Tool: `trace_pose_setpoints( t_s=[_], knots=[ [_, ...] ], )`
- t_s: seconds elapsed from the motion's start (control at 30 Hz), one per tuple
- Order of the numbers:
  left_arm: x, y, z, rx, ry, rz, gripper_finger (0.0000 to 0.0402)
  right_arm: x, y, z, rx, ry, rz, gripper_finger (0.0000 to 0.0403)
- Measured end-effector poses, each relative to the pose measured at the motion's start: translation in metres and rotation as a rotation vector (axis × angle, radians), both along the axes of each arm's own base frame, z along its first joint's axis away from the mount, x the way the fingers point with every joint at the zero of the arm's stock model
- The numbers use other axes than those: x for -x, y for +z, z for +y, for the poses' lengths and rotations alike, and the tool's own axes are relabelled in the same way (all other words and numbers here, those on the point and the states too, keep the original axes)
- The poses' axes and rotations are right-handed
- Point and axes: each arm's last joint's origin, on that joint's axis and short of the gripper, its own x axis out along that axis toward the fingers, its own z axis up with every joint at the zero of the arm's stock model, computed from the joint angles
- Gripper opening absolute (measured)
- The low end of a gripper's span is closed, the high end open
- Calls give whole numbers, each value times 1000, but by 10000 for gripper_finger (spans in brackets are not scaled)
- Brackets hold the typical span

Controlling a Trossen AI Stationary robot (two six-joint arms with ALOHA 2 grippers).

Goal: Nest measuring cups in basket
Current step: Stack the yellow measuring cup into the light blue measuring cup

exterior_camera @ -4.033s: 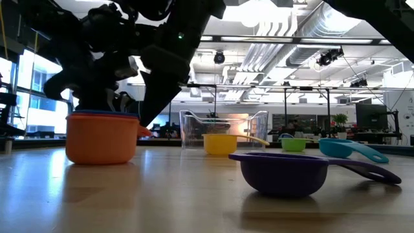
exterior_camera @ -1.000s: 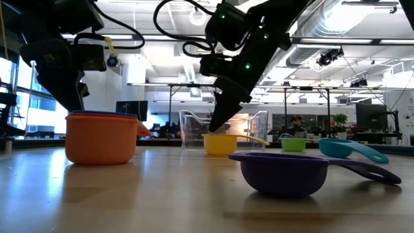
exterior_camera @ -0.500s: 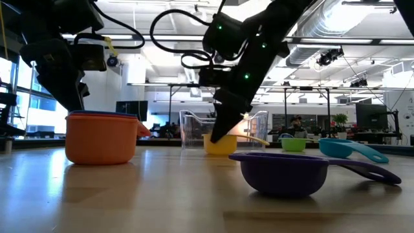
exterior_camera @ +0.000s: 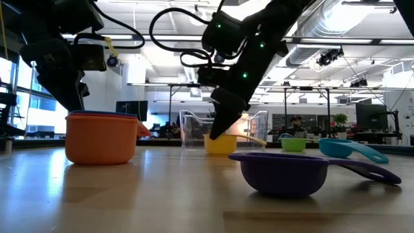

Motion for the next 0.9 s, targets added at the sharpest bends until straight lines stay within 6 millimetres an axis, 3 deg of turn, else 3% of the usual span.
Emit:
trace_pose_setpoints(
  t_s=[0.4,0.73,0.9],
  knots=[
    [0,0,-1,22,-3,-1,74,-6,4,12,144,167,-20,1],
    [0,0,-1,56,21,0,74,-19,16,33,410,600,-95,0],
    [0,0,-1,60,27,0,74,-30,38,41,493,739,-132,0]
  ],
)
